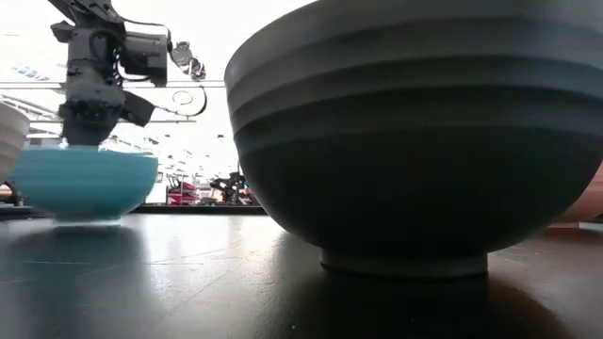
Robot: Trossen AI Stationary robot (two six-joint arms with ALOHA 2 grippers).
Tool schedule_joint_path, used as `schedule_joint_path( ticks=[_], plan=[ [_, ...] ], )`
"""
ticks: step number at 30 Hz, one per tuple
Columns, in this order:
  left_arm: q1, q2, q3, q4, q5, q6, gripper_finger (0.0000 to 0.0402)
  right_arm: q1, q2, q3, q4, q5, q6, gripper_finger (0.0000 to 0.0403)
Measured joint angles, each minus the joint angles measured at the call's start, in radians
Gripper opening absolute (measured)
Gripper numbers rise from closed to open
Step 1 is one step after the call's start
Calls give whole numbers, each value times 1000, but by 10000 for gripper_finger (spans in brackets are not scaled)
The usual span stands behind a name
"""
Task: Nest bowls inside each other
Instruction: Stack the blue bowl on top of the green bowl
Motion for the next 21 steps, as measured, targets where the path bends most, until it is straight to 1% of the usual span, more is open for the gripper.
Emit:
schedule_joint_path(
  ticks=[4, 8, 11, 15, 21],
  plan=[
    [0, 0, 82, 15, 6, 34, 10, 0, 0, 0, 0, 0, 0, 146],
    [0, 0, 199, 18, 7, 68, 6, 0, 0, 0, 0, 0, 0, 146],
    [0, 31, 307, 15, 5, 95, 7, 0, 0, 0, 0, 0, 0, 146],
    [-7, 119, 458, -12, 3, 141, 5, 0, 0, 0, 0, 0, 0, 146],
    [-63, 313, 685, -55, 2, 223, 5, 0, 0, 0, 0, 0, 0, 146]
  ],
)
